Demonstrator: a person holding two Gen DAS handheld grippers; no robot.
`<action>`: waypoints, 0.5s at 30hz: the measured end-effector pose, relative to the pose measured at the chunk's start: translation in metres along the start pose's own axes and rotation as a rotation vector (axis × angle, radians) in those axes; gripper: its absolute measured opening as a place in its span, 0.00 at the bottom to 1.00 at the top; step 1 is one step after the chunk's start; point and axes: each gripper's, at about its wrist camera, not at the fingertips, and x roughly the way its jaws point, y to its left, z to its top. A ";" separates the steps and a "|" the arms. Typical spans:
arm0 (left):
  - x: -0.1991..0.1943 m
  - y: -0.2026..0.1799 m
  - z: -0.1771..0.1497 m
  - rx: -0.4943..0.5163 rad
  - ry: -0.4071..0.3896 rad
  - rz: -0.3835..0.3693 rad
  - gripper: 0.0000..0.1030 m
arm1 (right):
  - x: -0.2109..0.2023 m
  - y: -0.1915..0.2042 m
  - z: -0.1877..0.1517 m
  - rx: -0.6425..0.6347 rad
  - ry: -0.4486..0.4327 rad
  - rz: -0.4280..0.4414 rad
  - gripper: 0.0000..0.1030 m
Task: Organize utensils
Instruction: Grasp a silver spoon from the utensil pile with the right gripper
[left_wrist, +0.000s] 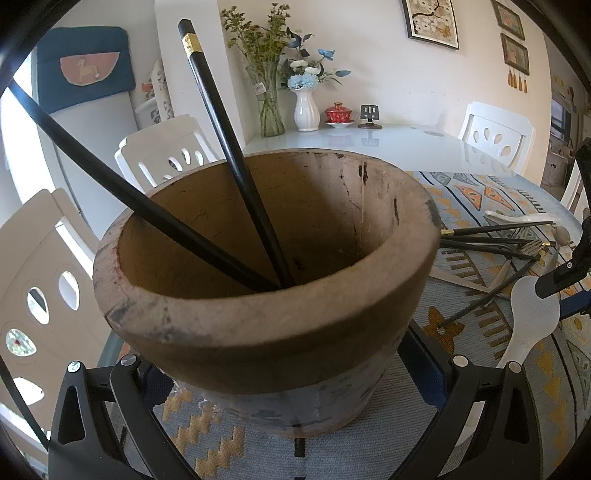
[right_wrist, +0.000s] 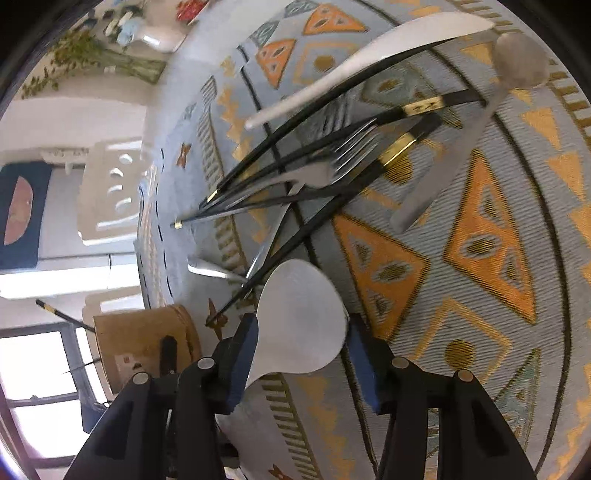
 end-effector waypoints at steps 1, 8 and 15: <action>0.001 0.001 0.000 -0.002 0.004 0.001 0.99 | 0.001 0.002 0.000 -0.005 0.000 0.004 0.47; 0.001 0.003 -0.001 -0.005 0.010 -0.001 0.99 | 0.012 0.006 -0.003 0.003 -0.006 0.060 0.47; 0.002 0.002 0.001 -0.001 0.017 0.000 0.99 | 0.011 -0.007 -0.004 0.046 -0.035 0.113 0.37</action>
